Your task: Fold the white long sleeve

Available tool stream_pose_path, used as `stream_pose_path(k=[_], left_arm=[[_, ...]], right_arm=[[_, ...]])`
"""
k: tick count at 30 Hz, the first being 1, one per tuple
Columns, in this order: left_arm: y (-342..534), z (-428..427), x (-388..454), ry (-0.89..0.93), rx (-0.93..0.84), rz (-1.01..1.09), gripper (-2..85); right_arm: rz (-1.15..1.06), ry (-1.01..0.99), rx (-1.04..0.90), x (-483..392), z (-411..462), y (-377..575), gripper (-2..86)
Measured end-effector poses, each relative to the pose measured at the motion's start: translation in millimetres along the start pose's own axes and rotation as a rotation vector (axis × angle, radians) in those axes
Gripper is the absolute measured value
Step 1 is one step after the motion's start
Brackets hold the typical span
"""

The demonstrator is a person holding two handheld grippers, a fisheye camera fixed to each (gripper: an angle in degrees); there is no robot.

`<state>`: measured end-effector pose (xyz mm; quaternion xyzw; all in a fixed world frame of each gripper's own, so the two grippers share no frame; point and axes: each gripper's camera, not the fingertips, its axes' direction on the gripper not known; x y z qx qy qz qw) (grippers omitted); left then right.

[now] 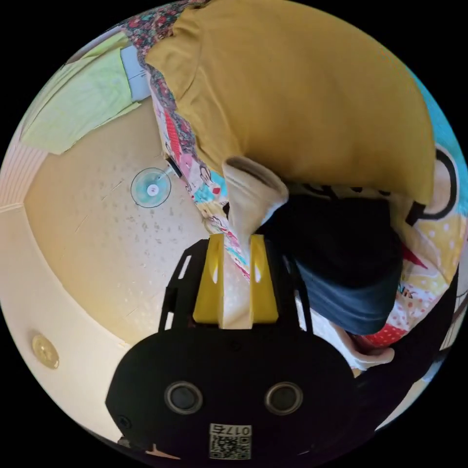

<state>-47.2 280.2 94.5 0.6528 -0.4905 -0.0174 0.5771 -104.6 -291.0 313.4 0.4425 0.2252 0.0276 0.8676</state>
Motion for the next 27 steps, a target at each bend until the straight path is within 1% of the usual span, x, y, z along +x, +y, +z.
stream_pose_path(k=[1, 3, 5, 6, 8, 9, 11, 12, 13, 14, 15, 17, 18, 19, 20, 21, 22, 23, 25, 27], left_arm=[[-2.7, -3.6, 1.0, -0.003, -0.001, -0.001, 5.6], [-14.2, -19.8, 3.6, 0.033, 0.017, 0.005, 6.7], [-23.9, -30.1, 2.6, 0.072, 0.038, 0.001, 7.7], [-31.6, -35.6, 0.9, 0.092, 0.052, -0.008, 8.3], [-45.0, -41.9, -2.2, 0.113, 0.075, -0.027, 9.1], [-54.3, -45.3, -3.8, 0.126, 0.097, -0.041, 9.7], [-69.5, -49.3, -5.7, 0.160, 0.141, -0.060, 10.1], [-80.2, -51.2, -6.6, 0.192, 0.173, -0.070, 10.5], [-85.7, -51.9, -6.9, 0.210, 0.189, -0.074, 10.7], [-96.7, -53.1, -7.2, 0.242, 0.219, -0.079, 11.2], [-108.6, -54.3, -7.4, 0.268, 0.248, -0.084, 11.7], [-127.5, -56.9, -8.0, 0.296, 0.288, -0.092, 12.5], [-140.5, -59.1, -9.0, 0.306, 0.314, -0.099, 13.3], [-147.2, -60.4, -9.9, 0.309, 0.329, -0.104, 13.6], [-161.1, -62.9, -12.7, 0.314, 0.357, -0.119, 14.1], [-175.5, -64.5, -17.3, 0.331, 0.382, -0.136, 15.4], [-182.7, -65.0, -20.2, 0.348, 0.393, -0.146, 16.0], [-196.0, -65.6, -26.8, 0.387, 0.416, -0.170, 16.5], [-211.6, -67.5, -36.4, 0.446, 0.478, -0.210, 16.6], [-230.4, -63.3, -46.9, 0.526, 0.519, -0.256, 15.7]], right_arm=[[-0.045, -0.006, -0.005, -15.7, 0.9, -4.0, 5.1], [-0.127, -0.010, -0.028, -45.5, 9.3, -3.4, 4.3], [-0.300, -0.065, -0.112, -90.6, 38.8, 9.6, 3.9], [-0.345, -0.085, -0.143, -101.4, 49.7, 15.4, 3.9], [-0.535, -0.179, -0.296, -138.4, 105.6, 52.1, 3.6], [-0.574, -0.207, -0.343, -144.6, 121.9, 64.1, 3.6], [-0.683, -0.314, -0.551, -154.6, 192.3, 121.5, 3.4], [-0.703, -0.334, -0.602, -153.2, 210.3, 137.7, 3.3], [-0.729, -0.355, -0.706, -144.8, 247.4, 172.0, 3.3], [-0.740, -0.347, -0.808, -129.7, 283.8, 205.8, 3.4], [-0.750, -0.333, -0.861, -120.1, 301.7, 222.6, 3.4], [-0.777, -0.191, -1.041, -63.3, 368.3, 284.4, 3.7], [-0.778, -0.136, -1.076, -44.7, 382.9, 296.7, 3.9], [-0.757, 0.004, -1.150, -0.8, 410.3, 316.1, 4.2], [-0.680, 0.191, -1.235, 51.9, 432.4, 326.9, 4.8], [-0.624, 0.291, -1.276, 79.9, 439.3, 329.0, 5.1], [-0.508, 0.451, -1.332, 131.3, 441.0, 328.3, 4.8], [-0.417, 0.541, -1.354, 165.6, 431.5, 323.8, 4.4], [-0.369, 0.584, -1.353, 186.1, 409.6, 315.7, 3.8], [-0.369, 0.617, -1.339, 188.5, 384.8, 305.1, 3.2]])
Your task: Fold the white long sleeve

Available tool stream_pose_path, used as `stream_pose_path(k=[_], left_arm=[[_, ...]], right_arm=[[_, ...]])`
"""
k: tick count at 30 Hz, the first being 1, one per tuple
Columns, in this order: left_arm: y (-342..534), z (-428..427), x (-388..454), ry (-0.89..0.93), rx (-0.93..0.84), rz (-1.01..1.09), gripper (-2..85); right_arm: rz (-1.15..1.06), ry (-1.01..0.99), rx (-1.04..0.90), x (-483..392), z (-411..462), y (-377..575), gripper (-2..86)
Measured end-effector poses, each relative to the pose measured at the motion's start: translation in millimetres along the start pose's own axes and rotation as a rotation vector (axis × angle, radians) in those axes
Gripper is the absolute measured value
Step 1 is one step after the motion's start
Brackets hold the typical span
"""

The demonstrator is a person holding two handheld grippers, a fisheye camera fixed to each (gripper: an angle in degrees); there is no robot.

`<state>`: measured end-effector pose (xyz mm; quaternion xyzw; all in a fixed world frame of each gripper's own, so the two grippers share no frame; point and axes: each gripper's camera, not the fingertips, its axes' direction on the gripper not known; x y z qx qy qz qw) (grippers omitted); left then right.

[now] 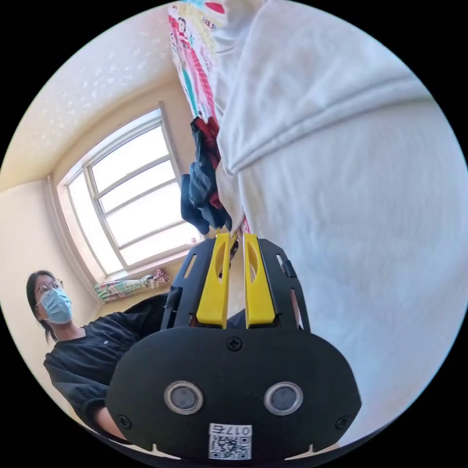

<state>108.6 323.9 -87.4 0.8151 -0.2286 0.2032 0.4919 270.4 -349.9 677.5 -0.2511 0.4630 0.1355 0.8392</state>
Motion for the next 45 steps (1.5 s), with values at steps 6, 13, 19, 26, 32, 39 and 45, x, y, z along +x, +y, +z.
stream_pose_path(k=[6, 13, 19, 26, 32, 39, 45], left_arm=[[2.6, 15.4, -21.1, -0.032, 0.029, -0.123, 4.3], [93.3, 27.6, 45.2, 0.124, -0.162, 0.252, 4.0], [269.7, 107.7, 144.4, -0.288, -0.265, 0.859, 3.9], [504.3, 329.3, 111.4, -0.445, -0.700, 1.410, 4.9], [621.3, 434.2, -31.5, -0.653, -1.167, 1.466, 10.3], [541.8, 370.4, -126.3, -1.050, -1.061, 1.327, 12.1], [430.4, 291.6, -150.0, -1.142, -0.731, 0.965, 15.0]], right_arm=[[0.219, 0.016, 0.160, 37.5, -81.8, 62.5, 2.1], [0.137, -0.289, 0.716, 30.9, -166.1, 61.7, 0.9], [0.360, -0.447, 0.761, 61.9, -138.7, 20.9, -0.1], [0.199, -0.489, 0.558, 40.6, -136.6, 28.1, 1.2], [0.205, -0.385, 0.555, 53.8, -188.3, 87.4, 2.4], [0.222, -0.232, 0.615, 57.2, -238.8, 151.6, 4.4], [0.285, 0.247, 0.632, 27.8, -277.9, 167.8, 10.9]])
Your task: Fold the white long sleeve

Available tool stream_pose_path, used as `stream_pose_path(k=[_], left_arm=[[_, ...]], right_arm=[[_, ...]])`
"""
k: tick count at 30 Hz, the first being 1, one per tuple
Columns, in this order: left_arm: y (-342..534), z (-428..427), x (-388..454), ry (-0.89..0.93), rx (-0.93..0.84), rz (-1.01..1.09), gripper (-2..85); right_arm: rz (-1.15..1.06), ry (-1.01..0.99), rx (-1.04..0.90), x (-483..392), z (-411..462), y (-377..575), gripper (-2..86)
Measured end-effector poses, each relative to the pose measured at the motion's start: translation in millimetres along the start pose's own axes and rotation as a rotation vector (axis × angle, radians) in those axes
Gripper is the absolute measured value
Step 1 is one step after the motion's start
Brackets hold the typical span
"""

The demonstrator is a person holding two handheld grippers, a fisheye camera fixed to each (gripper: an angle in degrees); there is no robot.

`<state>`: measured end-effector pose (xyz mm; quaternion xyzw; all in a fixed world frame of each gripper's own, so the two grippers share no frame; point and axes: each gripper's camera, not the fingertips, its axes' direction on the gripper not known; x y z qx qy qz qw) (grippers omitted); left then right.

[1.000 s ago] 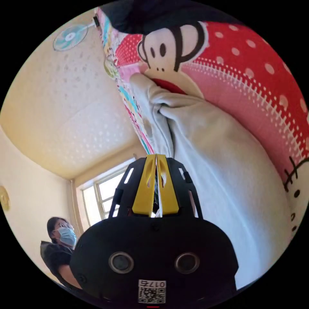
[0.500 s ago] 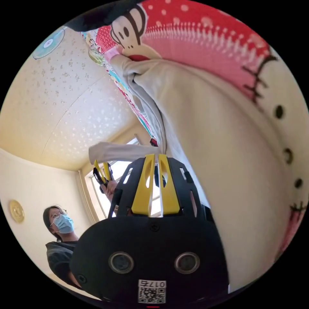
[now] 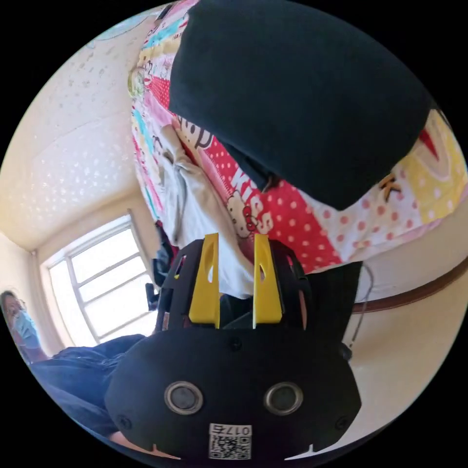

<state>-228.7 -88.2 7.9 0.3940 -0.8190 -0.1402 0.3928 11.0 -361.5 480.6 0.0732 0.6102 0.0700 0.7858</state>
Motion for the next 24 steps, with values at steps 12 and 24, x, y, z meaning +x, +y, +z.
stream_pose_path(k=[12, 24], left_arm=[[7.2, -10.7, 14.5, 0.182, 0.046, -0.021, 3.4], [-99.9, -150.2, 11.4, 0.213, 0.280, 0.079, 12.2]], right_arm=[[-0.190, -0.195, -0.323, -47.5, 31.7, -29.6, 4.1], [-0.359, -0.096, -0.148, -152.0, 33.4, -131.9, 11.1]])
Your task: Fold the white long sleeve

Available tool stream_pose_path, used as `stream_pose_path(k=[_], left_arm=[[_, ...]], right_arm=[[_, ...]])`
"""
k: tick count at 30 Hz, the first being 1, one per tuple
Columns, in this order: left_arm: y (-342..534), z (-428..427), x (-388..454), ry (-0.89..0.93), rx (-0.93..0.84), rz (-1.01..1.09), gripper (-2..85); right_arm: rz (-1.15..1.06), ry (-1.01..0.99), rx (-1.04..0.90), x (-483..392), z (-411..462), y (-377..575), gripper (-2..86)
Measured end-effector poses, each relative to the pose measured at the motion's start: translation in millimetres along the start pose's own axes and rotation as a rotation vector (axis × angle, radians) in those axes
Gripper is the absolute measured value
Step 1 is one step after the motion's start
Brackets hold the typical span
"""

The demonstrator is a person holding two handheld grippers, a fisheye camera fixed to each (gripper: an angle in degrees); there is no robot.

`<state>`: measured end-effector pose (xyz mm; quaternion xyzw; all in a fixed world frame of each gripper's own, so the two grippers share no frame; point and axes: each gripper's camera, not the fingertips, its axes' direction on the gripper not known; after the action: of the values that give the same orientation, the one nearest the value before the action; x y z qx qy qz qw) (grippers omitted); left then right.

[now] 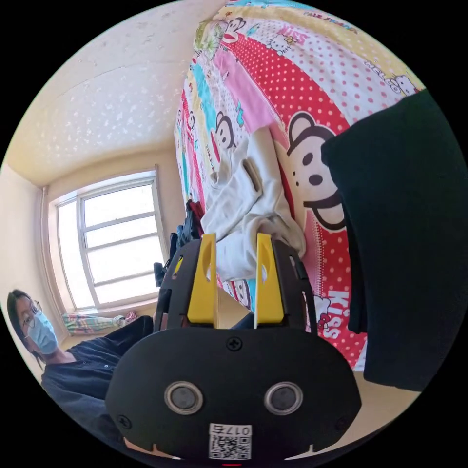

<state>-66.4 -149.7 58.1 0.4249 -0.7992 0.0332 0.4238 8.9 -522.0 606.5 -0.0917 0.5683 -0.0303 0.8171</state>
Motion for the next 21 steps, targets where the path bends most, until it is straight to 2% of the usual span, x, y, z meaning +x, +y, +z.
stream_pose_path(k=[4, 10, 13, 14, 17, 19, 21], left_arm=[[25.0, 12.2, -22.1, -0.106, -0.119, 0.006, 13.9], [53.7, 43.1, -75.7, -0.037, -0.205, -0.171, 13.8], [51.6, 53.8, -102.1, 0.006, -0.270, -0.331, 9.9], [49.6, 46.2, -107.2, 0.021, -0.266, -0.367, 8.7], [43.6, 10.6, -104.2, 0.136, -0.281, -0.315, 6.1], [46.8, -19.1, -97.2, 0.301, -0.295, -0.221, 5.5], [67.2, -63.7, -91.1, 0.566, -0.300, -0.137, 5.1]], right_arm=[[-0.011, 0.108, -0.030, 15.4, 3.8, 27.1, 12.5], [0.073, 0.198, 0.030, 53.5, 15.0, 49.2, 13.4], [0.076, 0.141, -0.025, 63.5, 31.1, 40.1, 12.3], [0.054, 0.104, -0.039, 61.3, 35.0, 39.4, 9.4], [-0.027, 0.070, -0.020, 39.5, 25.0, 49.9, 5.3], [-0.121, -0.018, -0.053, 23.0, 14.0, 63.4, 4.1], [-0.186, -0.130, -0.089, 9.4, 1.1, 85.4, 3.5]])
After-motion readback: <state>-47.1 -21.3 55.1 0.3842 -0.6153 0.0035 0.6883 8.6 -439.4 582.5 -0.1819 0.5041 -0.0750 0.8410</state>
